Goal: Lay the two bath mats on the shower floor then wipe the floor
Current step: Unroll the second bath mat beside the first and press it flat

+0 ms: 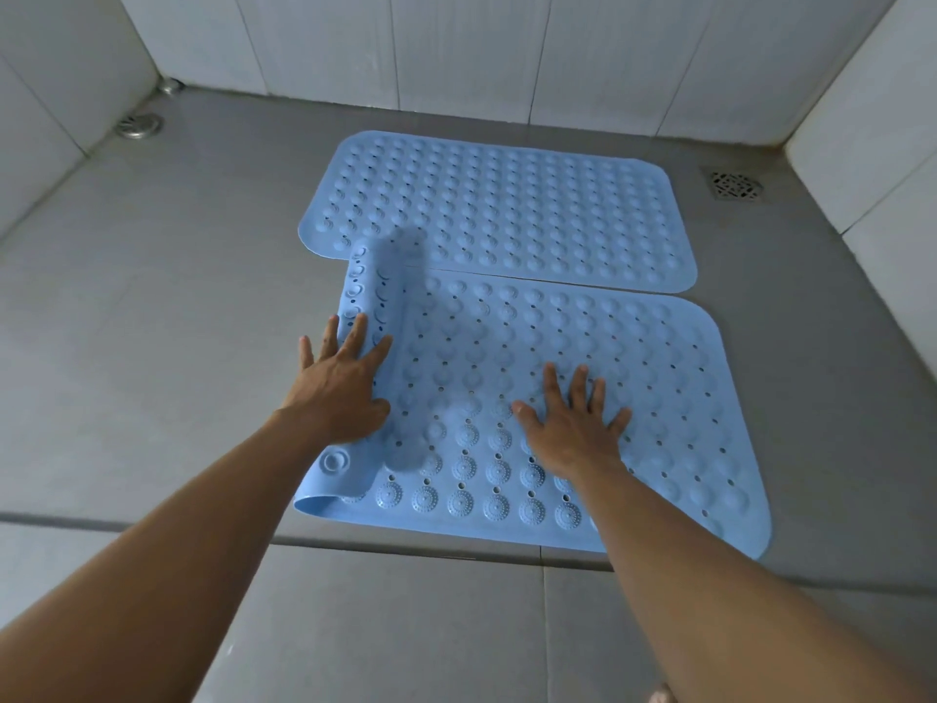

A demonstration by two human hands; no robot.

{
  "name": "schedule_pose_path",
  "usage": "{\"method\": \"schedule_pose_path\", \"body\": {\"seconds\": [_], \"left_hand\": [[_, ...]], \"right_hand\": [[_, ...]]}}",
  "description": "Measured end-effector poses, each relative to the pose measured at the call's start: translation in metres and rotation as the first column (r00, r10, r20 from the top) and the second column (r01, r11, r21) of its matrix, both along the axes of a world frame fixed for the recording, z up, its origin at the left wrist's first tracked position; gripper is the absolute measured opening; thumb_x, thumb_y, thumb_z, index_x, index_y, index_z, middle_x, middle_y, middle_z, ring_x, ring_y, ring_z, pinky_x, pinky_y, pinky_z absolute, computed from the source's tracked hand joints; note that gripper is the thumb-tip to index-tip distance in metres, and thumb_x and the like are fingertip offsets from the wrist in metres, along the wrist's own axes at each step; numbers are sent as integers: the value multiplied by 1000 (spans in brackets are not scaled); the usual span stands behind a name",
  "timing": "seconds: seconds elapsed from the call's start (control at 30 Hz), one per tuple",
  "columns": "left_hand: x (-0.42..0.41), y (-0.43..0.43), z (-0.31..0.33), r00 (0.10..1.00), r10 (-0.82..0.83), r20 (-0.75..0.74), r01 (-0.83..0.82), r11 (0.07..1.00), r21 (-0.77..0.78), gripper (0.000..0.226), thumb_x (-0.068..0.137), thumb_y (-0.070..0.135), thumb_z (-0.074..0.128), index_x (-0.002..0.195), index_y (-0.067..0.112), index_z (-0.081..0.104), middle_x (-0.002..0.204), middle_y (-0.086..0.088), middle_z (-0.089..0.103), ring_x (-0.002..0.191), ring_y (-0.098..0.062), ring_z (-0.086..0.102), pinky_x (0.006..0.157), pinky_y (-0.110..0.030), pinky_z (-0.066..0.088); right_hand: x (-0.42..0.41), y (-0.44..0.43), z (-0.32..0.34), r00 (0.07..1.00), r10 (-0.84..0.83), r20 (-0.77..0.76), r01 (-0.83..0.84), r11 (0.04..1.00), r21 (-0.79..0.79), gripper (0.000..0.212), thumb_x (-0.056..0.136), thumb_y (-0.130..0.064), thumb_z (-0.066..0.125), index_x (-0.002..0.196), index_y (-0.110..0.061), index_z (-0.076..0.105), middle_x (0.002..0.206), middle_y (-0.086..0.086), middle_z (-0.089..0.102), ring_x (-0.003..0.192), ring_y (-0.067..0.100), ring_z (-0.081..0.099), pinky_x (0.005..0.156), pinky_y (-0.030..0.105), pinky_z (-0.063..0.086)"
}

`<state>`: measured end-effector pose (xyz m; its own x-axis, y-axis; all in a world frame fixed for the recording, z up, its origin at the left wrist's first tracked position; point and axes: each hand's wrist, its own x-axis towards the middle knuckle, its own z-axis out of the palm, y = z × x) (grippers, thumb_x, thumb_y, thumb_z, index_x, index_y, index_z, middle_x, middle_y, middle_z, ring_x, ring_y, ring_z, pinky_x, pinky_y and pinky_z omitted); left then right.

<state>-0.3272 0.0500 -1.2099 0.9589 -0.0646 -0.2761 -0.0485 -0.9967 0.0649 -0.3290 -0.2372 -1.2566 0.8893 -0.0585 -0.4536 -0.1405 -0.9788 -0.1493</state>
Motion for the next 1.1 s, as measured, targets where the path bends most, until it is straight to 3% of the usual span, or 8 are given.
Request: {"method": "schedule_pose_path", "body": {"seconds": [0.23, 0.37, 0.5, 0.73, 0.83, 0.93, 1.1], "left_hand": [[3, 7, -4, 999, 40, -4, -40, 999, -9, 90, 88, 47, 58, 159, 30, 5, 166, -3, -17, 153, -31, -9, 123, -54, 6], [3, 9, -3, 998, 61, 24, -61, 998, 4, 90, 85, 47, 61, 158, 28, 12, 166, -5, -7, 151, -31, 4, 119, -49, 19], [1, 8, 1, 995, 38, 88, -51, 987, 154, 84, 81, 44, 59, 154, 27, 20, 161, -7, 6, 143, -34, 15, 110, -45, 26], [-1, 5, 2, 989, 110, 100, -119, 989, 90, 74, 82, 28, 54, 150, 23, 24, 165, -9, -3, 133, -35, 31, 102, -43, 37], [1, 6, -2, 988, 108, 110, -120, 987, 110, 67, 92, 45, 43, 151, 22, 22, 165, -6, 4, 135, -34, 33, 104, -46, 35], [3, 10, -3, 988, 76, 133, -106, 967, 232, 78, 89, 60, 45, 152, 21, 19, 163, -8, 11, 136, -35, 32, 103, -46, 34], [4, 12, 6, 977, 70, 202, -120, 960, 252, 61, 79, 22, 64, 136, 13, 45, 141, -11, 36, 120, -36, 44, 96, -42, 42]], "right_hand": [[4, -6, 7, 999, 9, -32, -8, 1000, 20, 80, 92, -78, 13, 154, -40, -21, 162, 3, -31, 149, 28, -27, 114, 66, -15], [8, -10, 8, 999, 21, -43, -20, 1000, 24, 80, 92, -78, 14, 154, -40, -21, 162, 4, -30, 150, 28, -26, 114, 67, -14], [8, -10, 7, 999, 17, -40, -17, 1000, 8, 80, 92, -77, 14, 154, -40, -20, 162, 4, -30, 150, 29, -25, 115, 68, -12], [4, -5, 4, 1000, -14, -17, 13, 1000, -17, 76, 95, -73, 12, 155, -39, -20, 164, 4, -27, 151, 30, -21, 115, 68, -9], [5, -7, 8, 1000, -16, -23, 16, 1000, -9, 76, 95, -73, 14, 155, -39, -18, 164, 4, -26, 152, 30, -19, 116, 68, -7], [3, -8, 9, 999, -23, -32, 23, 1000, -11, 76, 95, -72, 14, 155, -38, -19, 164, 5, -26, 152, 31, -18, 116, 69, -5], [-2, -13, 9, 999, -27, -29, 26, 999, -33, 76, 95, -72, 13, 155, -37, -19, 164, 5, -25, 152, 33, -16, 116, 69, -3]]}}
